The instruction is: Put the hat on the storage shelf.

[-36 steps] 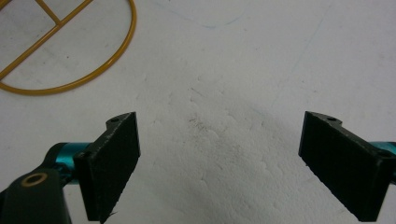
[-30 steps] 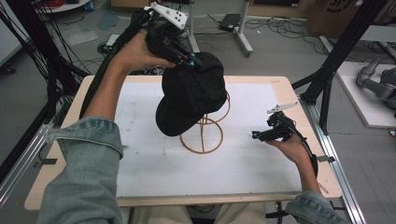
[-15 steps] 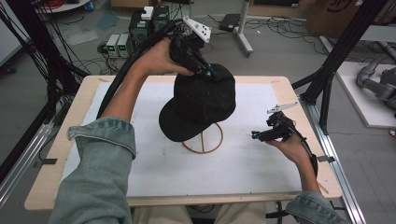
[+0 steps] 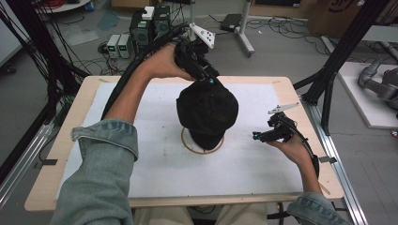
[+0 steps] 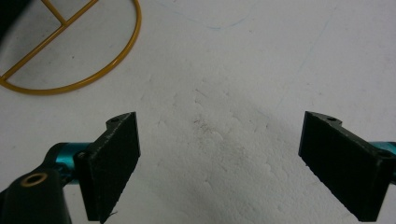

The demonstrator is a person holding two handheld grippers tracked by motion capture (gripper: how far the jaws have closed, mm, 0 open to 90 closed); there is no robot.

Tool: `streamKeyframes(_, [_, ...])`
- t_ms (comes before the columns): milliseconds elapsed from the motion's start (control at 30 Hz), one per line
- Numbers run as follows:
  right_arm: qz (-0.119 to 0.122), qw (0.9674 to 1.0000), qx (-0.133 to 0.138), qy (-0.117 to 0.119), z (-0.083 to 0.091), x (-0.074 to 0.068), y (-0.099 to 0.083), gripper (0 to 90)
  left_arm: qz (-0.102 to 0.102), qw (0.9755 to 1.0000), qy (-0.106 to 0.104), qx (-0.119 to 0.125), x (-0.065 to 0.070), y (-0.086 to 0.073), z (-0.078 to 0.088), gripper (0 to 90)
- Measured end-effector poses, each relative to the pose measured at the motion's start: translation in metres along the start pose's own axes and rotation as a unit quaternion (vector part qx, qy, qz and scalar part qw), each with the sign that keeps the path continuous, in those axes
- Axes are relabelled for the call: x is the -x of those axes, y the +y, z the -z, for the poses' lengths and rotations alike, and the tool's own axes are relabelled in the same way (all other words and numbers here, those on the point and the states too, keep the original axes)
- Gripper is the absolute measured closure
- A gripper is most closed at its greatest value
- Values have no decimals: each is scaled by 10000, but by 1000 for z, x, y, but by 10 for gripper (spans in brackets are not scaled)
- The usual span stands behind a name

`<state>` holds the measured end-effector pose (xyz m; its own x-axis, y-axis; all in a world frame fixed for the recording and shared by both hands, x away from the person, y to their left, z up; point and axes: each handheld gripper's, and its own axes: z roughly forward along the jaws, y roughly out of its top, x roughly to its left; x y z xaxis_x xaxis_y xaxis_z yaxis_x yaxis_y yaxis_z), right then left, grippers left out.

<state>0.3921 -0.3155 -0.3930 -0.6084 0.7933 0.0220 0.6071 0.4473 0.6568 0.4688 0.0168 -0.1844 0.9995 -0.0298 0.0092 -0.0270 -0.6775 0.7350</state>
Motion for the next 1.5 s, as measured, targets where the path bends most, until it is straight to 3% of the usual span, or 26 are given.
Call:
streamKeyframes(200, [-9,10000,21,-6,0,0,0,123,26,9998,170,85,1,-3,12,511])
streamKeyframes(467, [-17,10000,43,-23,2,0,0,123,151,9992,357,108,3,-16,36,505])
streamKeyframes(700, [-11,10000,18,-21,0,-1,2,122,390,9968,698,-49,4,-37,60,460])
streamKeyframes(800, [22,10000,36,-22,-1,-1,3,123,511,9952,822,106,5,-53,70,461])
streamKeyframes(867, [23,10000,39,-36,-1,-1,4,123,580,9934,991,21,5,-61,74,455])
streamKeyframes(967, [6,10000,26,-27,-3,-1,5,123,746,9911,1100,110,5,-78,82,455])
streamKeyframes(1067, [41,10000,15,-6,-7,-1,7,123,914,9880,1242,-83,5,-91,89,451])
streamKeyframes(1200, [14,10000,21,14,-10,0,9,122,1065,9840,1431,51,8,-108,99,448])
streamKeyframes(1500, [16,10000,46,52,-13,0,15,123,1466,9726,1797,-137,12,-146,106,387])
